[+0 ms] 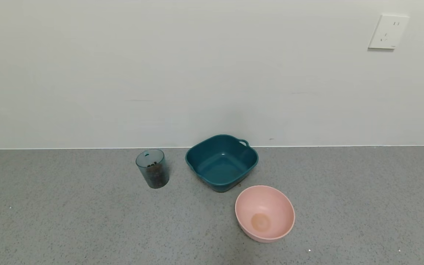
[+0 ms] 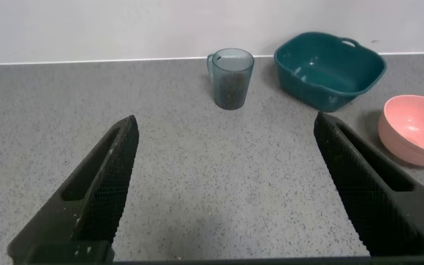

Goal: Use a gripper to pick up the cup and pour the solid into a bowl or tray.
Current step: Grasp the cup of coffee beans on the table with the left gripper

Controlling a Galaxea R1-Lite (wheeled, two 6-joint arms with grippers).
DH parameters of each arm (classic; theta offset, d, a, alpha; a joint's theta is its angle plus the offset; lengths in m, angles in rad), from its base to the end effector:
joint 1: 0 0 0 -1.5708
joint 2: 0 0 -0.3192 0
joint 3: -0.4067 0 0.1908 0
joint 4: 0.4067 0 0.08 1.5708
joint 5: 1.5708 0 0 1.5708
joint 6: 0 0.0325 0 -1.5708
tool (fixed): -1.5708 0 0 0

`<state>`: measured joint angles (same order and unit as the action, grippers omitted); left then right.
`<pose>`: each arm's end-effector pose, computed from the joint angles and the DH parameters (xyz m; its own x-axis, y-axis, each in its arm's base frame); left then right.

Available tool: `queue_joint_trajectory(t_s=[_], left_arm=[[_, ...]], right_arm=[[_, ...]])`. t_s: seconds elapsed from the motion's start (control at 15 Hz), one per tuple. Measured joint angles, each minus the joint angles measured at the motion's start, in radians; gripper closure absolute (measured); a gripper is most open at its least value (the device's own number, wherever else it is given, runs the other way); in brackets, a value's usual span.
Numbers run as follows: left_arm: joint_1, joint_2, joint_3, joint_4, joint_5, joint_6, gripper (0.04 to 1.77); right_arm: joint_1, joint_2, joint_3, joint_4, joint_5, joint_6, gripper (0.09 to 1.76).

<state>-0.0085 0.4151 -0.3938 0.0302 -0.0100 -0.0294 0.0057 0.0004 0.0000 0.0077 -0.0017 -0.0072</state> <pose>-0.0029 -0.0003 0.1947 0.9985 -0.0185 -0.0515 0.0170 0.9994 -0.0299 -0.0314 -0.0002 0.0746 1.0000 0.0040 -0.0081 -0.0041 1.0000 -0.0072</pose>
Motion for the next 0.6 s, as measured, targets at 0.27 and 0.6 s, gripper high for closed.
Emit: queue_joint_trajectory(t_s=[0.27,0.6], left_arm=[[0.0,0.0,0.0,0.0,0.0,0.0,0.09],[0.0,0.0,0.0,0.0,0.0,0.0,0.09]], right_arm=[[0.0,0.0,0.0,0.0,0.0,0.0,0.14],[0.0,0.0,0.0,0.0,0.0,0.0,0.14]])
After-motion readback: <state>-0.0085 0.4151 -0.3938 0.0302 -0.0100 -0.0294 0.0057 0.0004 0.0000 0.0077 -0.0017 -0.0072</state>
